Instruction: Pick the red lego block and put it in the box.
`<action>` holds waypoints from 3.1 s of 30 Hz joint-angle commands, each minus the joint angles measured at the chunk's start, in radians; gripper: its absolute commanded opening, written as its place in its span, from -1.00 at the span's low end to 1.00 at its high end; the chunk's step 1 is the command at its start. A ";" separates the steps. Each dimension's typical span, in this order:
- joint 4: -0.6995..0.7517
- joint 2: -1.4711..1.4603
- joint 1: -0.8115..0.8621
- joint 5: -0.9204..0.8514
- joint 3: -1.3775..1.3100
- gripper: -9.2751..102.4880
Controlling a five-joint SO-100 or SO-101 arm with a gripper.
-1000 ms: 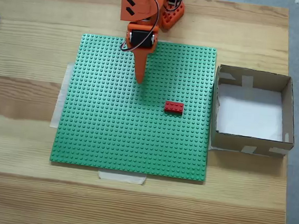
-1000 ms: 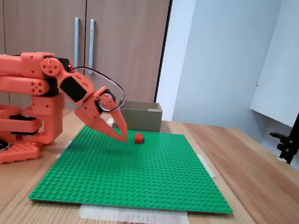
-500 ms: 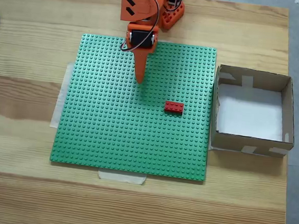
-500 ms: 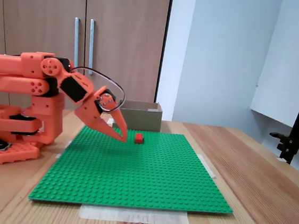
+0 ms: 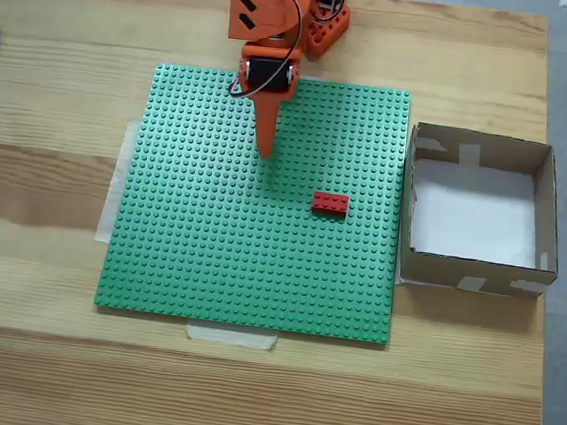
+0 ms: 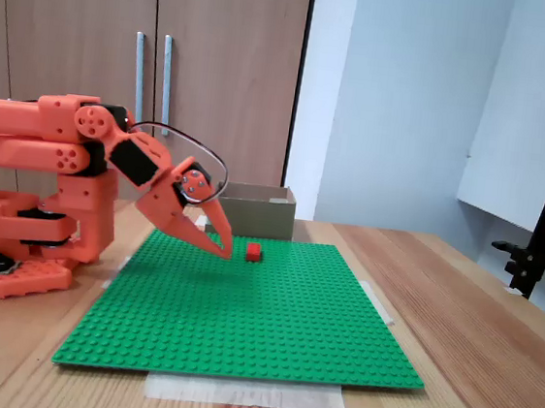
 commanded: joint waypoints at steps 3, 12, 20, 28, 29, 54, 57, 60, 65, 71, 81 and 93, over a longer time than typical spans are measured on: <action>-0.009 0.011 0.003 0.006 0.014 -0.85; -0.009 0.011 0.003 0.006 0.014 -0.85; -0.009 0.011 0.003 0.006 0.014 -0.85; -0.009 0.011 0.003 0.006 0.014 -0.85; -0.009 0.011 0.003 0.006 0.014 -0.85; 0.026 -0.109 -0.009 0.014 -0.135 -0.85; 0.032 -0.196 -0.012 0.025 -0.218 -0.85; 0.049 -0.291 -0.012 0.043 -0.322 -0.85; 0.160 -0.477 -0.031 0.081 -0.554 -0.85; 0.259 -0.684 -0.038 0.130 -0.799 -0.85; 0.405 -0.925 -0.089 0.129 -1.115 -0.85; 0.545 -1.154 -0.195 0.273 -1.367 -0.85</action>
